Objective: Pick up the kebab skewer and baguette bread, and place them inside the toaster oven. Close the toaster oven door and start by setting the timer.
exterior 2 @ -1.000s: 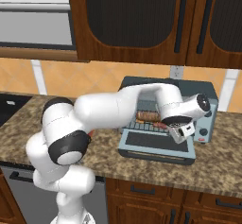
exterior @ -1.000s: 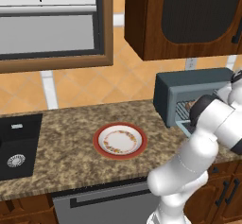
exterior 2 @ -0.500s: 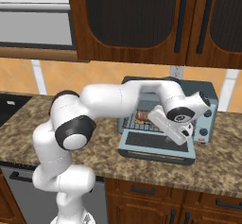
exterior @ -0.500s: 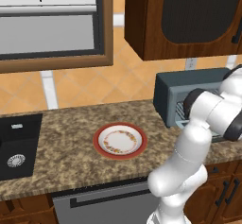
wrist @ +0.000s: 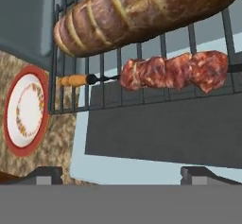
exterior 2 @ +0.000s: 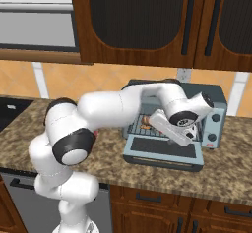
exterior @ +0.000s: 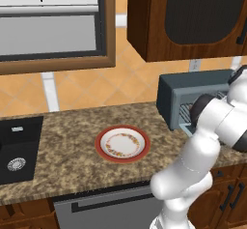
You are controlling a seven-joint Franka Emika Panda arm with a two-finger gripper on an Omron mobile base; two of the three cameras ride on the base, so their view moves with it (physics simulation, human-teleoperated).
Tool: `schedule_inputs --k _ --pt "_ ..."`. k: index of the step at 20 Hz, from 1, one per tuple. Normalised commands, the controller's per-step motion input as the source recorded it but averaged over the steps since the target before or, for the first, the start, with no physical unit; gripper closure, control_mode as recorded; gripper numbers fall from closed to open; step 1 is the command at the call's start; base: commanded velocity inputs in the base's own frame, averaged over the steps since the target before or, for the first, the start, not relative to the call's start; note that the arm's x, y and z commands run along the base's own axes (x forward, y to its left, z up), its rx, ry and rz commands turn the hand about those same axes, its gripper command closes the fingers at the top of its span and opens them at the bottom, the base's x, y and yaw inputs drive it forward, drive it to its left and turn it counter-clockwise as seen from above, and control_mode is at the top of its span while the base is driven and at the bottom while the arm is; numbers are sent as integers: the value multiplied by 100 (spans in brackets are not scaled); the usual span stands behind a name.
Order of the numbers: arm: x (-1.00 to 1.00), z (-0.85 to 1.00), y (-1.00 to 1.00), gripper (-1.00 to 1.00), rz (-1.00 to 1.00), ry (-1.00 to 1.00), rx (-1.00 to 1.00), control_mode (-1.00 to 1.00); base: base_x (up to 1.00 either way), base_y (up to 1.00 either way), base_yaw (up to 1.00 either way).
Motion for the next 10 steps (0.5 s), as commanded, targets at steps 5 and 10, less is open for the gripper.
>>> schedule_inputs --k 5,10 --pt "-12 -8 58 -100 0 -60 -23 -100 0 0 0" --pt "0 -29 28 -100 0 -43 -29 -100 0 0 0"
